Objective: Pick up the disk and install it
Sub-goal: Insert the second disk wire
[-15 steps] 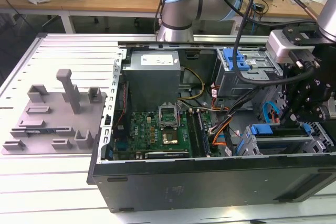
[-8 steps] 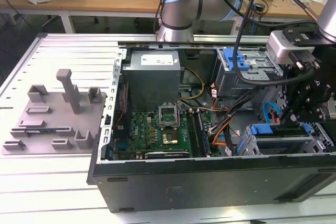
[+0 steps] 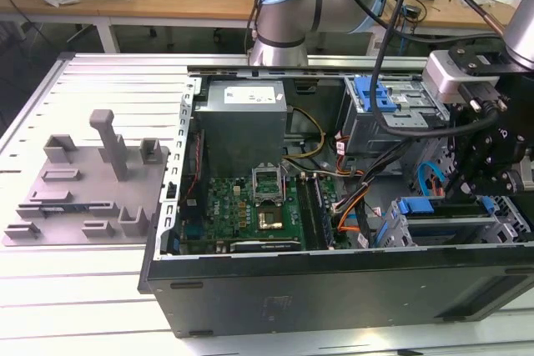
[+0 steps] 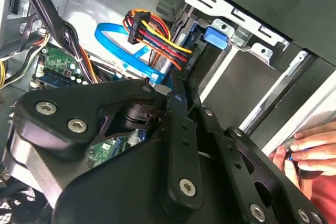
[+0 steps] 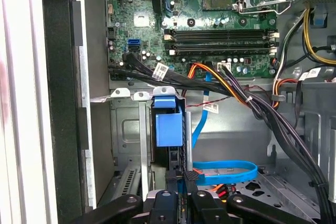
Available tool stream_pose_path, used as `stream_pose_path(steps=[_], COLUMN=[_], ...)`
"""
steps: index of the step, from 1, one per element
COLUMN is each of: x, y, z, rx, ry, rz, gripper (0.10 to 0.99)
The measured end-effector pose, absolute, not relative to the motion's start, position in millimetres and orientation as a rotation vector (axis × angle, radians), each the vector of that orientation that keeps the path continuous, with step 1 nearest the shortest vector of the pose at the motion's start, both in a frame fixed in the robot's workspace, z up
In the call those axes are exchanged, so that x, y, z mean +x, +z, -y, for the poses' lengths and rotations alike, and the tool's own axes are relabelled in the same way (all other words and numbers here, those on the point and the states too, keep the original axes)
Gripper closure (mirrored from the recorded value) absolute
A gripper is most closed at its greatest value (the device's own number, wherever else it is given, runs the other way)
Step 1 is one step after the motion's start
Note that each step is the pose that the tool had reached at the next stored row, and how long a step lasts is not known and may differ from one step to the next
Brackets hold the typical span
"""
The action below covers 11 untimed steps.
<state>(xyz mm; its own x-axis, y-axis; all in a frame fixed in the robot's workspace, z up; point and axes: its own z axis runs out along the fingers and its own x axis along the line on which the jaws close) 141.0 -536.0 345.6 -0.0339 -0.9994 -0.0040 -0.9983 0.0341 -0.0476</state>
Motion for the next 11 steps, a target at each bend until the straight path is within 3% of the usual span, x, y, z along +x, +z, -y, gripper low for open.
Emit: stream_pose_path(steps=[11], x=[141.1], y=[341.0], z=[536.0], rx=[-2.158], ry=[-0.049], rz=[-2.233], gripper=[0.922])
